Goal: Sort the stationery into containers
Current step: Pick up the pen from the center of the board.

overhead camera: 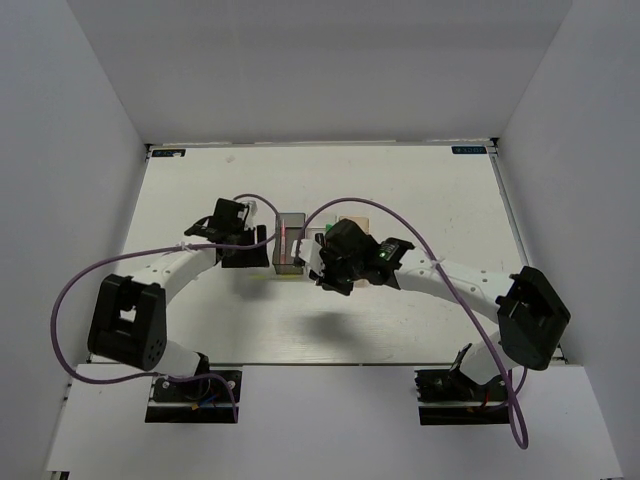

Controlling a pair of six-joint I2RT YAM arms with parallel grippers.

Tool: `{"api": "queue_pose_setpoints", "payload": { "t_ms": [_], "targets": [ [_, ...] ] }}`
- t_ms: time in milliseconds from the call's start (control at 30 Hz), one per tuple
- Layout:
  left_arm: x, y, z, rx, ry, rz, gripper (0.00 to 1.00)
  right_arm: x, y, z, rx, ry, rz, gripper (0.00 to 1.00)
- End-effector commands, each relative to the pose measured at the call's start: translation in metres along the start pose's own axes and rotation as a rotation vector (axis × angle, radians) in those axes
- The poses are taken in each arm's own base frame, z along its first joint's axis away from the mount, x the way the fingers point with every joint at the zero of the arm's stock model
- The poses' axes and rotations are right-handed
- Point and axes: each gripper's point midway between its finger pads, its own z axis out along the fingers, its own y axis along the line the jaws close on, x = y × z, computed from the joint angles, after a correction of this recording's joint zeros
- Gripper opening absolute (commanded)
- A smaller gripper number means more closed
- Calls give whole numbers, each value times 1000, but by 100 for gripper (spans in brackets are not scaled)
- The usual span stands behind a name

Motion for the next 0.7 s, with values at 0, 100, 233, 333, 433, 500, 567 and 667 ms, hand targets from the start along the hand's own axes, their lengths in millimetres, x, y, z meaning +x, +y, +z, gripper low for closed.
{"api": "queue_pose_setpoints", "payload": {
  "t_ms": [0, 100, 233, 333, 433, 500, 567, 667],
  "targets": [
    [-16, -21, 0, 129, -2, 221, 77, -6, -1, -5, -10, -48, 18, 9],
    [-12, -21, 6, 168, 25, 363, 69, -4, -3, -6, -18, -50, 30, 9],
    [-10, -13, 7, 176, 19, 431, 58, -3, -6, -7, -23, -55, 50, 9],
    [-6, -10, 5, 234, -1, 414, 55, -2, -7, -6, -30, -55, 60, 9],
    [2, -14, 2, 318, 2, 439, 57, -3, -7, -6, -35, -57, 64, 9],
    [10, -13, 4, 341, 23, 481, 59, -2, -8, -7, -36, -57, 74, 9],
    [14, -16, 8, 368, 53, 486, 59, -3, -9, -8, -36, -60, 78, 9],
    [15, -18, 9, 388, 66, 488, 59, -2, -11, -10, -39, -64, 91, 9]
  ]
}}
